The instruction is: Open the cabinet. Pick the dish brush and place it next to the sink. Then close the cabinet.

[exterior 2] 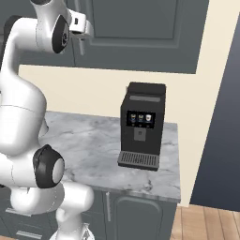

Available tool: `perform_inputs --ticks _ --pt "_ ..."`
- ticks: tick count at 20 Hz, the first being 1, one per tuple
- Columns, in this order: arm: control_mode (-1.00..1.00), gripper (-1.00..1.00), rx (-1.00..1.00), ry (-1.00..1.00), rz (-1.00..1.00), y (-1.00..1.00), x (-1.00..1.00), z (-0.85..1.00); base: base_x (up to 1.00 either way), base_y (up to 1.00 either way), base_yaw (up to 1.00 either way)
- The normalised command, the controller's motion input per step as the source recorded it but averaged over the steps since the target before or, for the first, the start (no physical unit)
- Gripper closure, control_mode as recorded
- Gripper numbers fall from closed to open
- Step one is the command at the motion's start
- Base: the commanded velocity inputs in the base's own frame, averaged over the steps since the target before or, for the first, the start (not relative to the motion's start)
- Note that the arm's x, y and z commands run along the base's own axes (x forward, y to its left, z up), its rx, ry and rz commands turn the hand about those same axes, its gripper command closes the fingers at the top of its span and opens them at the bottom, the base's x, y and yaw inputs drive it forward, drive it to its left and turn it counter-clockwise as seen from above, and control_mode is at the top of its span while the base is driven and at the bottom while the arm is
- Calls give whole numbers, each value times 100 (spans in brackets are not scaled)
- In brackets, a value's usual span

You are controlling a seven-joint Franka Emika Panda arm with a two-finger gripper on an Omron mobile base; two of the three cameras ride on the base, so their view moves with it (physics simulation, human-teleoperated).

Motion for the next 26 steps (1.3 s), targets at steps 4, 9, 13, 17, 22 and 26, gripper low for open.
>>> perform_inputs --ticks 4,9,13,17,22,26 --pt "-100 -100 0 0 8 -13 26 0 0 0 0" --pt "-100 -100 0 0 0 -14 29 -3 0 0 0" --pt "-100 -100 0 -1 0 0 23 -12 0 0 0" --pt "-100 -100 0 -8 0 0 24 -18 0 0 0" --pt "-100 -100 3 -16 0 0 29 -30 0 0 0" --pt "-100 -100 4 -15 0 0 35 -29 0 0 0"
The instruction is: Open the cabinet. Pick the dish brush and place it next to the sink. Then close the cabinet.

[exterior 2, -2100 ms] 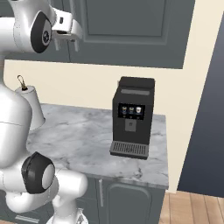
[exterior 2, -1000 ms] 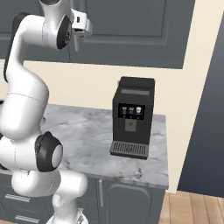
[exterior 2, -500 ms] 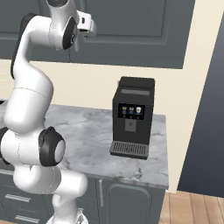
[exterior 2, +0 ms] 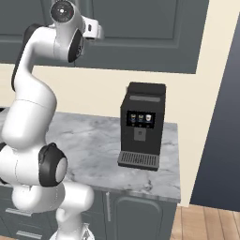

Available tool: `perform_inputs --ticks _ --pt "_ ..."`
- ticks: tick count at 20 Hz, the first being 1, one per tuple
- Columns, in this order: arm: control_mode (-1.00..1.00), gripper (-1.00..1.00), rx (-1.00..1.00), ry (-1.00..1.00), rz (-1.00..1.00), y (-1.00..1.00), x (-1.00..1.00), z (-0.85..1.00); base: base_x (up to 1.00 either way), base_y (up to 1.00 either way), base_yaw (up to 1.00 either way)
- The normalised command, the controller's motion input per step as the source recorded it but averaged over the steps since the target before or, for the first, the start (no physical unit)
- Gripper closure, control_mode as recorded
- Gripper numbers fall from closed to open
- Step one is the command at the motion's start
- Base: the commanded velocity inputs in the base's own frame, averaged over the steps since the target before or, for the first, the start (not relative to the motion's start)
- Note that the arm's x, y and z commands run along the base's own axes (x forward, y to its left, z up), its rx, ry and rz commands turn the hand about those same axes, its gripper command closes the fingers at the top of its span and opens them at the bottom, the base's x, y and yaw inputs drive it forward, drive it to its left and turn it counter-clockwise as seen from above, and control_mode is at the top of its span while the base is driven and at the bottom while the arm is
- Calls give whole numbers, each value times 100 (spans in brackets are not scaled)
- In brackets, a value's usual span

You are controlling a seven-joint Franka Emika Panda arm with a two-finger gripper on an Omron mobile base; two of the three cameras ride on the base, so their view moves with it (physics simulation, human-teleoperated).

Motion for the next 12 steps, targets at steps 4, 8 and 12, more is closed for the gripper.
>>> perform_inputs --ticks 4,8,12 --pt "-100 -100 4 -14 0 4 40 -29 0 0 0" --pt "-100 -100 1 -7 0 7 18 -15 0 0 0" --pt "-100 -100 0 0 0 0 0 0 0 0 0"
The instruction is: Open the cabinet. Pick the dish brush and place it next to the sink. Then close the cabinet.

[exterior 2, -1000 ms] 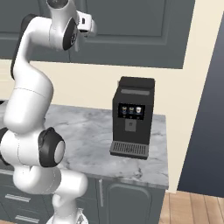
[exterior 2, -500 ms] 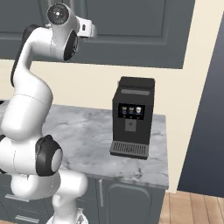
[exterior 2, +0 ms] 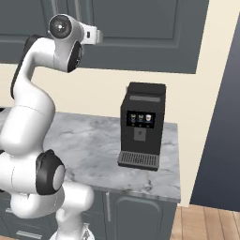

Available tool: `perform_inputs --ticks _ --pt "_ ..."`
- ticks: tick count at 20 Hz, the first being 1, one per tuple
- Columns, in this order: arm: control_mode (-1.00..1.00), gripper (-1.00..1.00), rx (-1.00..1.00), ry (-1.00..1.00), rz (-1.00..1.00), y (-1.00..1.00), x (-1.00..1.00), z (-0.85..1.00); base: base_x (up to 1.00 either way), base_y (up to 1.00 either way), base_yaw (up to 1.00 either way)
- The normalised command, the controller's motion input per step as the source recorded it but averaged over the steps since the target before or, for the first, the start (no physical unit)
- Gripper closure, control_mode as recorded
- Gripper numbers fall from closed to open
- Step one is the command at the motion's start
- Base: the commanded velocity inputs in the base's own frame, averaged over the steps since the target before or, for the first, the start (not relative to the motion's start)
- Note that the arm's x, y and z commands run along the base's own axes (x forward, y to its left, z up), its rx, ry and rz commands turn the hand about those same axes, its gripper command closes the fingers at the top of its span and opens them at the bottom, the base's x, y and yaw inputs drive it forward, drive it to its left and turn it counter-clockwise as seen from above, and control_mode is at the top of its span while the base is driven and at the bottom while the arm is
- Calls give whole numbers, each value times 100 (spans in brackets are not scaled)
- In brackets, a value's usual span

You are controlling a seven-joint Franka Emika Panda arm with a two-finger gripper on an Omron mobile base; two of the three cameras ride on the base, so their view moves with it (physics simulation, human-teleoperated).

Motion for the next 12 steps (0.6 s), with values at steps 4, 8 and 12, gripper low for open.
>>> perform_inputs --ticks 4,8,12 --pt "-100 -100 0 0 0 0 0 0 0 0 0" --pt "-100 -100 0 0 0 0 0 0 0 0 0" --pt "-100 100 0 0 0 0 0 0 0 0 0"
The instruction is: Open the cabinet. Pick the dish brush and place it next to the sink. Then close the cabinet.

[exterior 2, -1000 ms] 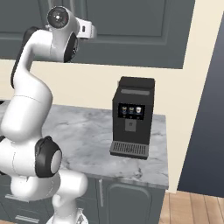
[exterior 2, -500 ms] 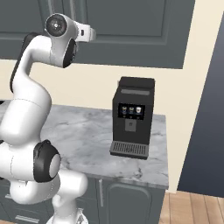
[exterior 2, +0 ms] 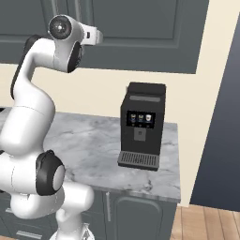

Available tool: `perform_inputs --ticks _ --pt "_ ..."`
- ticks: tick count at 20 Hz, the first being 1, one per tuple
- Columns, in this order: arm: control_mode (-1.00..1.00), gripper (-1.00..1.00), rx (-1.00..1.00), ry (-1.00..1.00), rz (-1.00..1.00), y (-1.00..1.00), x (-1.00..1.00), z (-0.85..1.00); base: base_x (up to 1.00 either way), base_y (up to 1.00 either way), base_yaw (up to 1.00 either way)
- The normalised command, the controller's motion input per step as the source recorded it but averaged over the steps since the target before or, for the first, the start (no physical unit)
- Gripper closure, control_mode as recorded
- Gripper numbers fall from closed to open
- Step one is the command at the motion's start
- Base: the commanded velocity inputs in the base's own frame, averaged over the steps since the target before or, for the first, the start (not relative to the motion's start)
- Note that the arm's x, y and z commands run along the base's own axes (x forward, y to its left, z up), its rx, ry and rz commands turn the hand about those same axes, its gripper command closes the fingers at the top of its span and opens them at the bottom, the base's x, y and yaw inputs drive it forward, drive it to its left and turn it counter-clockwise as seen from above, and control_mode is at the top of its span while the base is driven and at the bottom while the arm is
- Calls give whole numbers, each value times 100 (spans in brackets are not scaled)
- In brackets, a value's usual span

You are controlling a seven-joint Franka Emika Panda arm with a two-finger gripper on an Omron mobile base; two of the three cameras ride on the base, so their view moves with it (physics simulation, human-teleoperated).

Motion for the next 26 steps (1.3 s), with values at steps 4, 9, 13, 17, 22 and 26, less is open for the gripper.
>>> perform_inputs --ticks 4,9,13,17,22,26 --pt "-100 100 0 0 0 0 0 0 0 0 0" --pt "-100 100 0 3 2 -17 41 -6 0 0 0" --pt "-100 100 0 0 -2 -56 0 -2 0 0 0" --pt "-100 100 0 0 -2 -66 0 0 0 0 0" --pt "-100 100 0 -1 0 -85 -35 0 0 0 0" --pt "-100 100 1 -3 0 -100 -78 0 0 0 0"
